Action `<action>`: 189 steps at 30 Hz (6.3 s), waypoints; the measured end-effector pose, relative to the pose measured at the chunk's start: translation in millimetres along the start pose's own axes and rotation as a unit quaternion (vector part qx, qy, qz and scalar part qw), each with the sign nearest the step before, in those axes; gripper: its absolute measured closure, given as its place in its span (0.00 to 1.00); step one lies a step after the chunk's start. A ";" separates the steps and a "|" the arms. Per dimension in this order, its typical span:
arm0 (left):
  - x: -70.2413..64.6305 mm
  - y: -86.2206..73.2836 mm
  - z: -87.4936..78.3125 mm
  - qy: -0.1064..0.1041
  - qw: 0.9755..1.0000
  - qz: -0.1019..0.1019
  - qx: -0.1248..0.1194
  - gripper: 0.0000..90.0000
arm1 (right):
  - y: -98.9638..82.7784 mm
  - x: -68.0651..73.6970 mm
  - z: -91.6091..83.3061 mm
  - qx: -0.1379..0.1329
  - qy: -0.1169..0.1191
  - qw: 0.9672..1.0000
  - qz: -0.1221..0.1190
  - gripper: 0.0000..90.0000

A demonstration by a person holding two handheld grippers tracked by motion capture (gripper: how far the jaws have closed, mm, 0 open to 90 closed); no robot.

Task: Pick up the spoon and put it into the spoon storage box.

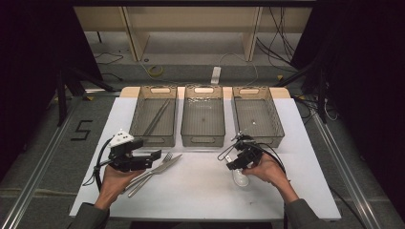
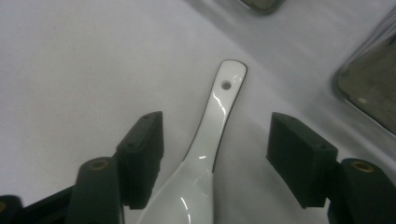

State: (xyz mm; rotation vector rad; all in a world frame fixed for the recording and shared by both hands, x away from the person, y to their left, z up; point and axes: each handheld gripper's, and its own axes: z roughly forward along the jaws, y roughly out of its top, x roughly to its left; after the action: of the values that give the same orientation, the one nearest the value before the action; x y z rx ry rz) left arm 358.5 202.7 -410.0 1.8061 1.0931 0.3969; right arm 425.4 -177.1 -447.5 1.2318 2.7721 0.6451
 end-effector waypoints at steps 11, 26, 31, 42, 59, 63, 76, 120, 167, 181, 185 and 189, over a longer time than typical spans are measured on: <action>-2.3 -3.3 -1.3 -0.001 1.000 0.004 0.002 0.17 | 3.0 0.8 7.5 0.016 -0.005 1.000 -0.004 0.59; -3.4 -4.0 0.5 -0.002 1.000 0.009 0.007 0.17 | 4.0 6.3 15.6 0.033 -0.016 0.999 -0.026 0.73; -3.6 -4.2 0.6 -0.001 1.000 0.010 0.007 0.17 | 4.0 8.7 16.0 0.033 -0.009 0.999 -0.027 0.81; -3.2 -4.1 -0.2 -0.003 1.000 0.012 0.008 0.17 | 3.3 11.1 14.9 0.033 -0.011 0.999 -0.038 0.85; -2.9 -3.9 -0.3 -0.005 1.000 0.012 0.008 0.17 | 1.2 5.5 -1.2 0.022 -0.005 0.999 -0.046 0.97; -2.7 -4.1 -0.2 -0.005 1.000 0.011 0.008 0.17 | 2.1 7.8 -3.9 0.021 0.000 0.998 -0.052 0.97; 0.0 -3.6 -0.2 -0.005 1.000 0.000 0.004 0.17 | 16.9 1.3 -33.5 -0.032 0.004 0.998 -0.050 0.97; 1.0 -3.2 -2.0 -0.003 1.000 0.003 -0.003 0.17 | 143.8 -11.6 -48.6 -0.158 -0.047 0.986 -0.034 0.97; 11.9 -1.8 -6.2 -0.009 1.000 -0.018 -0.012 0.17 | 162.2 -13.1 1.0 -0.140 -0.026 0.990 0.001 0.84; 15.2 -2.0 -4.5 0.003 1.000 -0.012 0.006 0.17 | 145.8 -8.9 -18.6 -0.153 -0.011 0.988 -0.006 0.57; 16.3 -1.6 -3.6 0.004 1.000 -0.011 0.019 0.17 | 136.4 -1.4 -24.5 -0.149 -0.001 0.989 -0.011 0.49; 17.6 -1.9 -2.1 0.004 0.999 -0.015 0.033 0.17 | 124.1 9.8 -33.8 -0.160 0.005 0.987 -0.032 0.46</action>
State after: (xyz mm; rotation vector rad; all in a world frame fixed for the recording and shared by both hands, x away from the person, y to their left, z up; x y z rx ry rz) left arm 365.7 218.5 -413.8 1.8455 1.1506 0.3539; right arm 499.0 -107.9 -367.3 1.0708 2.5670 1.0410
